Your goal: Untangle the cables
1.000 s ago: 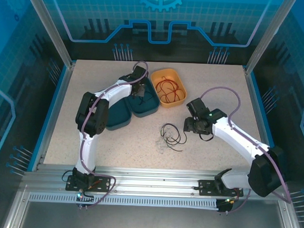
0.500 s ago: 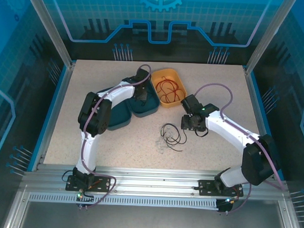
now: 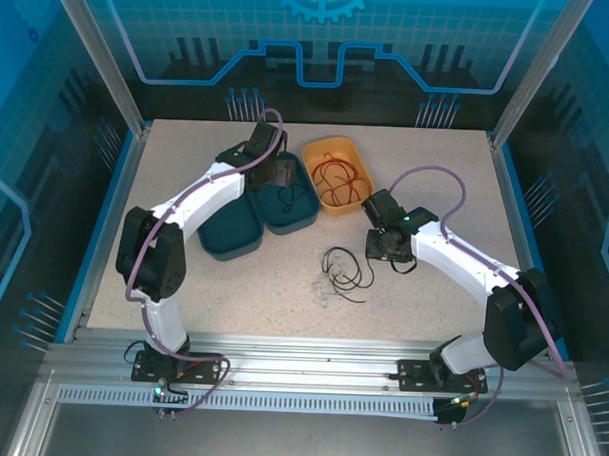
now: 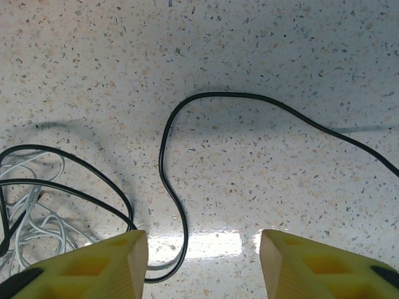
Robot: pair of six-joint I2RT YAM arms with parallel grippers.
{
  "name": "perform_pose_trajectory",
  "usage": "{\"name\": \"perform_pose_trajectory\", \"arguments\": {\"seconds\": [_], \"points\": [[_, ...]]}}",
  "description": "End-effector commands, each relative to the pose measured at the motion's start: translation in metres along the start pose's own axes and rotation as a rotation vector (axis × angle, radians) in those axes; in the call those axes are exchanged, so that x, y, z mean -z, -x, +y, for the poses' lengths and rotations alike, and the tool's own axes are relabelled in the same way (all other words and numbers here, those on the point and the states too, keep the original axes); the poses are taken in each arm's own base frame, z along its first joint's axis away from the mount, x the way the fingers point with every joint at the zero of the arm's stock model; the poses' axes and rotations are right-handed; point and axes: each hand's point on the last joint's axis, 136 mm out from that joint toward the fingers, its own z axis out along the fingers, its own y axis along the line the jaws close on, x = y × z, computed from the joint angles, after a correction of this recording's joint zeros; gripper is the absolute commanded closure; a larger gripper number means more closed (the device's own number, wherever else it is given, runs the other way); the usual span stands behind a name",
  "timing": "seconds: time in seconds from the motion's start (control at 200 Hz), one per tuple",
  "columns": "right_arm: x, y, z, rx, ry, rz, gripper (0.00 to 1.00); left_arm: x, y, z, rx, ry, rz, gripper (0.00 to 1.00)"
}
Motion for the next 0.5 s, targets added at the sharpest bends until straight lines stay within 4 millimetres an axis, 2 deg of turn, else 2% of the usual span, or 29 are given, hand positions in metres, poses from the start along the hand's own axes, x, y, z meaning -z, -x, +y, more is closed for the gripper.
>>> {"name": "perform_pose_trajectory", "arguments": {"seconds": [0.0, 0.1, 0.27, 0.49], "points": [[0.006, 0.002, -0.001, -0.008, -0.020, -0.008, 0.52, 0.016, 0.003, -0.008, 0.030, -0.059, -0.030, 0.19], [0.000, 0.001, 0.001, -0.010, -0.028, 0.003, 0.56, 0.030, 0.008, -0.011, 0.052, -0.094, -0.073, 0.01], [-0.017, 0.001, 0.006, -0.006, -0.036, 0.031, 0.59, 0.058, 0.017, -0.009, 0.092, -0.137, -0.177, 0.01], [-0.045, -0.002, 0.013, -0.001, -0.047, 0.090, 0.64, 0.085, 0.015, -0.001, 0.118, -0.161, -0.258, 0.01]]}}
